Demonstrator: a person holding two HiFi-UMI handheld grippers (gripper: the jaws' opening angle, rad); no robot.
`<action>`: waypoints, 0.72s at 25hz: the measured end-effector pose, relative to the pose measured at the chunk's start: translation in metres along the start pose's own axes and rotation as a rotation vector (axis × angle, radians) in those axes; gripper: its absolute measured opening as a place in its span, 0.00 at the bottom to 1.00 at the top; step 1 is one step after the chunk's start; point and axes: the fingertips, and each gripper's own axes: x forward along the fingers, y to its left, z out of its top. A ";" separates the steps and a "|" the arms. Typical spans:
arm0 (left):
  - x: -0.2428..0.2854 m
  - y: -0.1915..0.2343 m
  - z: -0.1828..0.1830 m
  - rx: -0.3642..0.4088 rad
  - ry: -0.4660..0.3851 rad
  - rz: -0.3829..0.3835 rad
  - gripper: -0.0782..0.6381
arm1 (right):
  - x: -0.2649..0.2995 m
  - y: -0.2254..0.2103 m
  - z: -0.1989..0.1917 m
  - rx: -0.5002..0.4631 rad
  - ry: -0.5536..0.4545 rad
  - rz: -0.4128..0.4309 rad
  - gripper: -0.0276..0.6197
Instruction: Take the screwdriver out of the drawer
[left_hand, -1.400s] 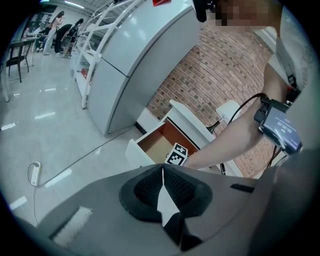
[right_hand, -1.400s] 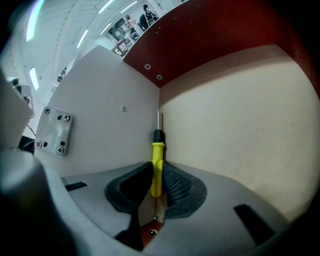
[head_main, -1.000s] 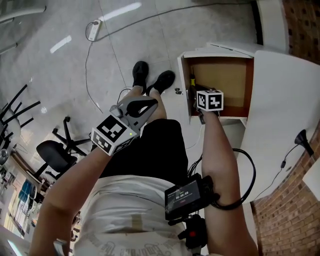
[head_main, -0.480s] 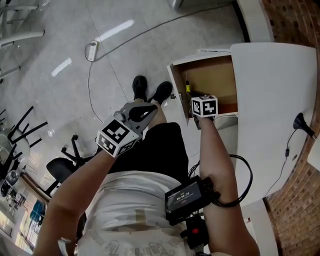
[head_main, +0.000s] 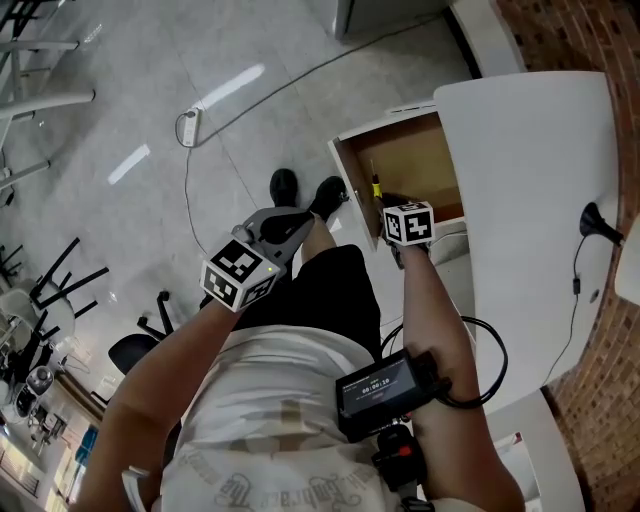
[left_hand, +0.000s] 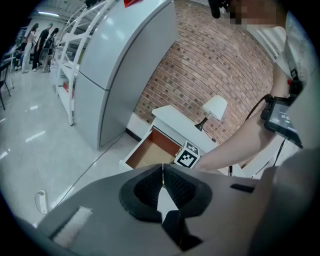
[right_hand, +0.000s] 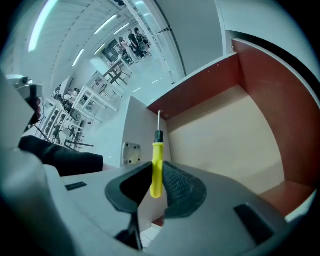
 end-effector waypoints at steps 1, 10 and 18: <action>-0.001 -0.001 0.002 0.004 -0.001 -0.001 0.13 | -0.003 0.002 -0.001 -0.005 -0.001 0.002 0.13; -0.010 -0.009 0.011 0.040 0.025 0.012 0.13 | -0.033 0.012 -0.003 -0.009 -0.043 0.001 0.13; -0.014 -0.014 0.041 0.053 -0.029 0.046 0.13 | -0.056 0.016 0.000 0.003 -0.111 -0.007 0.13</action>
